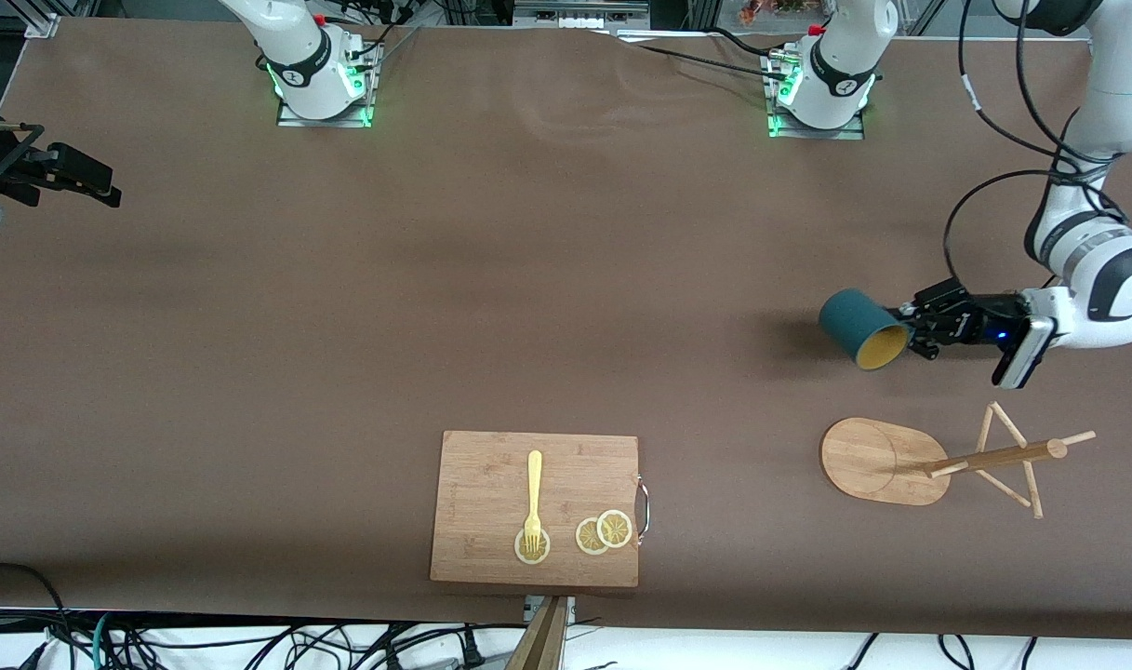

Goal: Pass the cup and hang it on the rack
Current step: 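Lift the mug by its handle with the left gripper and tilt it sideways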

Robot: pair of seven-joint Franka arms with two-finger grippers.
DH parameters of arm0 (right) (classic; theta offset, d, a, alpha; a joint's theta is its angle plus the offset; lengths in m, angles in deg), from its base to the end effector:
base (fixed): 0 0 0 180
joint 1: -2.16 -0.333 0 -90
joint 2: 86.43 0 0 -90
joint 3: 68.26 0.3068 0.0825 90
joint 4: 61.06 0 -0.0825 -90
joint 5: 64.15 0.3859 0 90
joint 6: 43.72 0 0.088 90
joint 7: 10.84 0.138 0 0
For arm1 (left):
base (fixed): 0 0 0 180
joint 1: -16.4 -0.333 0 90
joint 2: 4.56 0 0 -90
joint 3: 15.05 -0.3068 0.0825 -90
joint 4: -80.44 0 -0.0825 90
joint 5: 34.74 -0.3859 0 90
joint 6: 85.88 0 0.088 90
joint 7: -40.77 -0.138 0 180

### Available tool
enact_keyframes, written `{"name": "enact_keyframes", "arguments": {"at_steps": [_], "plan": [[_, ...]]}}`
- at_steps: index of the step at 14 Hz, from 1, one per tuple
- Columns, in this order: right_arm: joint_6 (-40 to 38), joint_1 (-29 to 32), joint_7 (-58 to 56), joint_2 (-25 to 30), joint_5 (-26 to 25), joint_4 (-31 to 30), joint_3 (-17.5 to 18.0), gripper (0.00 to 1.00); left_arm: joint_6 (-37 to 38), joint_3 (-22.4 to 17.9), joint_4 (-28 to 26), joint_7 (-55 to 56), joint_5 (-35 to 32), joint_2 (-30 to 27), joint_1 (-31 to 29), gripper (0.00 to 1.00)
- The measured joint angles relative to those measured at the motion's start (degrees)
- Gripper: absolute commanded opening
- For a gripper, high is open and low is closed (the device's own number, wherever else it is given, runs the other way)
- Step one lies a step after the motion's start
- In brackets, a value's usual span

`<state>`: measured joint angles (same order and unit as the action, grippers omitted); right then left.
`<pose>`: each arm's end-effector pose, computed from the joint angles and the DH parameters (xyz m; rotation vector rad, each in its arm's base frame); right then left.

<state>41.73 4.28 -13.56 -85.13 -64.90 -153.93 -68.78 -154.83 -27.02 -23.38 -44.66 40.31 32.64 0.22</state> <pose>0.5357 -0.0266 0.5669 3.1292 0.0017 -0.1680 0.5545 0.1107 0.2152 1.5263 -0.4017 0.4398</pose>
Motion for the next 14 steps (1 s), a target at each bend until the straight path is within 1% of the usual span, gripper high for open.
{"name": "enact_keyframes", "arguments": {"at_steps": [3,5,7,9,12,14], "plan": [[0.0,0.0,0.0,0.0,0.0,0.0,0.0,1.00,5.0,0.0,1.3,4.0,-1.0,0.5,-3.3,0.00],[0.0,0.0,0.0,0.0,0.0,0.0,0.0,1.00,7.5,0.1,1.5,6.7,-1.0,1.9,-4.2,0.00],[-0.1,0.0,0.0,0.0,0.0,0.0,0.0,1.00,9.7,0.2,1.7,12.5,-1.0,3.1,-4.5,0.00],[-0.1,0.0,0.0,0.0,0.0,0.0,0.0,1.00,10.3,0.2,2.0,20.6,-0.5,3.5,-4.7,0.00],[-0.1,0.0,0.0,0.0,0.0,0.0,0.0,1.00,10.7,0.2,3.6,27.7,-0.3,3.5,-6.1,0.00],[-0.1,0.0,0.0,0.0,0.0,0.0,0.0,1.00,10.8,0.2,6.3,35.2,0.0,3.5,-7.6,0.00]]}}
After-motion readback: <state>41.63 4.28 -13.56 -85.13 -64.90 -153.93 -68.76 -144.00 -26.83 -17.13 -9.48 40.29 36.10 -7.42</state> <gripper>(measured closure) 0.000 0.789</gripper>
